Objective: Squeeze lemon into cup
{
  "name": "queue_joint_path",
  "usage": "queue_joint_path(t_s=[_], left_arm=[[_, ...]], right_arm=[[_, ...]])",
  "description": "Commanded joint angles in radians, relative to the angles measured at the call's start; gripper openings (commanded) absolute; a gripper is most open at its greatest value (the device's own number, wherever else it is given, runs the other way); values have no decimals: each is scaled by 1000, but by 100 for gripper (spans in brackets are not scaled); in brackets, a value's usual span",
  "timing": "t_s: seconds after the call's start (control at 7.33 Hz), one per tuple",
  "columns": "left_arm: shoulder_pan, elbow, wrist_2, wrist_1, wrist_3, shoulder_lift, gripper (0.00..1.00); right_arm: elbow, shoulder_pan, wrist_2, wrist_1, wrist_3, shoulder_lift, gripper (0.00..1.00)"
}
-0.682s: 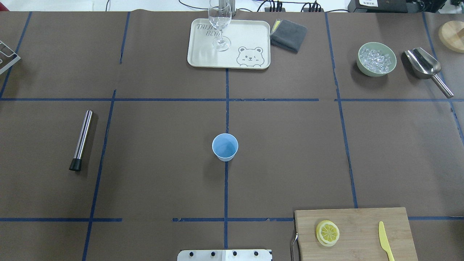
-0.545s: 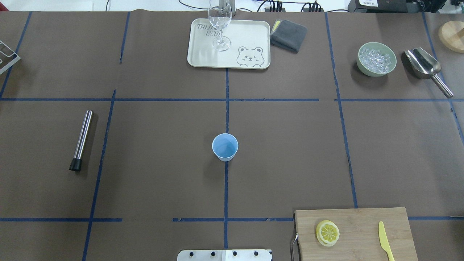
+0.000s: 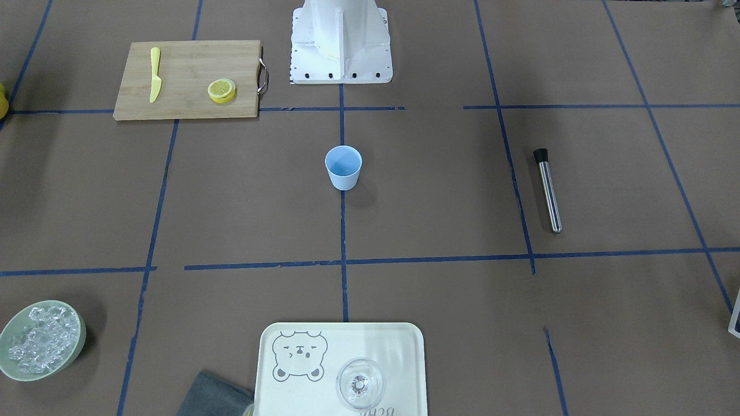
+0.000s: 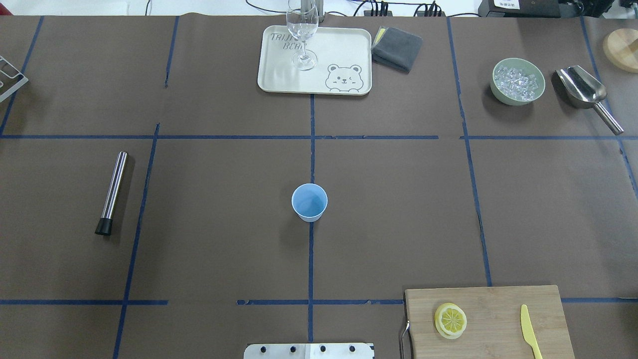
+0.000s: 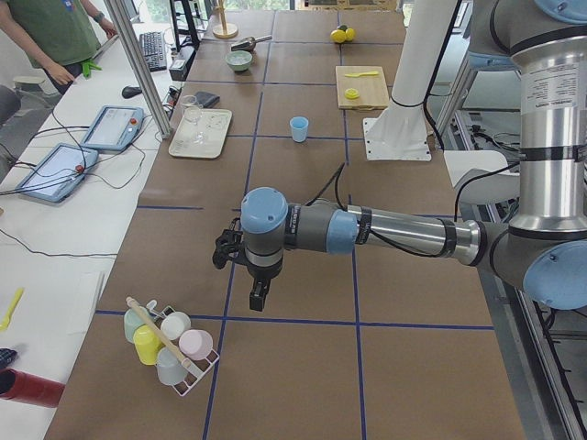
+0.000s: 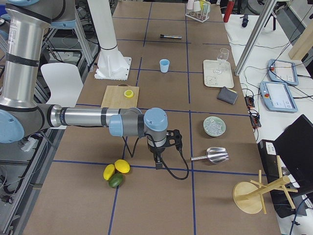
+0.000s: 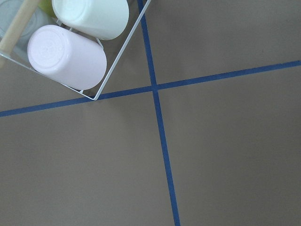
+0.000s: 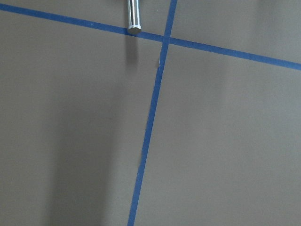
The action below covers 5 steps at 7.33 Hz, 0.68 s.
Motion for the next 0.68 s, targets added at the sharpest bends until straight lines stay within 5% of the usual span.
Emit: queue_joint_path(t_s=[0.0,0.55], left_arm=[[0,-1,0,0,0,0,100],[2,2,1,1,0,1,100]], right_arm=[[-4,-2,-7,58,2,24,100],[-24,-11,24,126,22,45,100]])
